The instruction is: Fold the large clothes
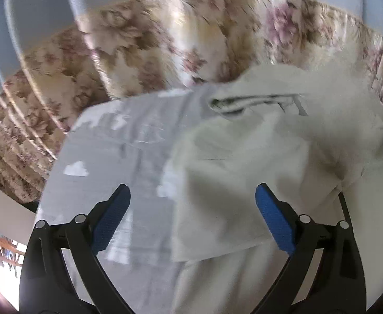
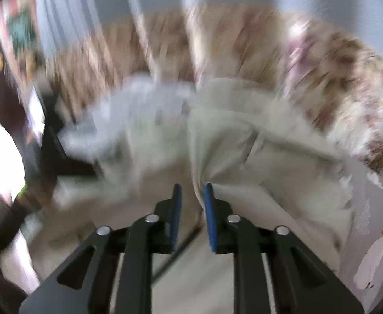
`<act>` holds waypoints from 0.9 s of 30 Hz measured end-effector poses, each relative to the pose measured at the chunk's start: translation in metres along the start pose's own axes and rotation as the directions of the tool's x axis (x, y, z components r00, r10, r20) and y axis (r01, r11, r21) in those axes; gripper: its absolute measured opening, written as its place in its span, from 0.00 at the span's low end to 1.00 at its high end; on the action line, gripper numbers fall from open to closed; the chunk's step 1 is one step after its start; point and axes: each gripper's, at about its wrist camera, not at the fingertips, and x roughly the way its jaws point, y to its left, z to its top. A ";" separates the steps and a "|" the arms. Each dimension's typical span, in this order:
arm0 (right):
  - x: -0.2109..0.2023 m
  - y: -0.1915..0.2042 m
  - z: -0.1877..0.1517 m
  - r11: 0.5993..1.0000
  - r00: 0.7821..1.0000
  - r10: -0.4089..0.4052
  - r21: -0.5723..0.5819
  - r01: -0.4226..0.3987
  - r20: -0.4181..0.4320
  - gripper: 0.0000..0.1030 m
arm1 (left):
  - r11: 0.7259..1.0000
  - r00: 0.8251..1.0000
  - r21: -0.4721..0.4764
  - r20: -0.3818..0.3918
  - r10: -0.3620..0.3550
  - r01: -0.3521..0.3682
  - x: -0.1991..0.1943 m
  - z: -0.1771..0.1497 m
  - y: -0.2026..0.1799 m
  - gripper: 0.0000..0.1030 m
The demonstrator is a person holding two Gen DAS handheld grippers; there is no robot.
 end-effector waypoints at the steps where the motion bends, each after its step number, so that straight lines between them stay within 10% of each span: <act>1: 0.009 0.007 -0.007 1.000 0.999 -0.009 -0.018 0.008 -0.032 0.43 | 1.000 1.000 0.002 0.002 0.009 -0.009 -0.003 0.000 0.005 0.93; 6: -0.032 -0.005 -0.035 0.999 0.999 -0.015 0.035 0.014 0.035 0.65 | 0.998 0.998 0.017 -0.004 0.058 -0.057 -0.005 -0.003 0.022 0.93; 12: -0.082 -0.103 -0.061 0.936 0.976 -0.194 0.318 0.152 0.103 0.72 | 0.991 0.990 -0.026 -0.047 -0.132 0.131 0.004 0.015 -0.007 0.93; 18: -0.063 -0.165 -0.098 0.844 0.971 -0.233 0.508 0.170 0.062 0.72 | 0.952 0.937 0.013 -0.180 -0.300 0.307 0.041 0.036 -0.078 0.93; 22: -0.050 -0.172 -0.108 0.821 0.974 -0.222 0.548 0.158 0.052 0.72 | 0.955 0.920 0.022 -0.273 -0.280 0.297 0.071 0.036 -0.110 0.41; 27: -0.052 -0.156 -0.100 0.834 0.962 -0.256 0.526 0.168 0.098 0.72 | 0.955 0.949 -0.012 -0.109 -0.295 0.296 0.019 0.063 -0.096 0.29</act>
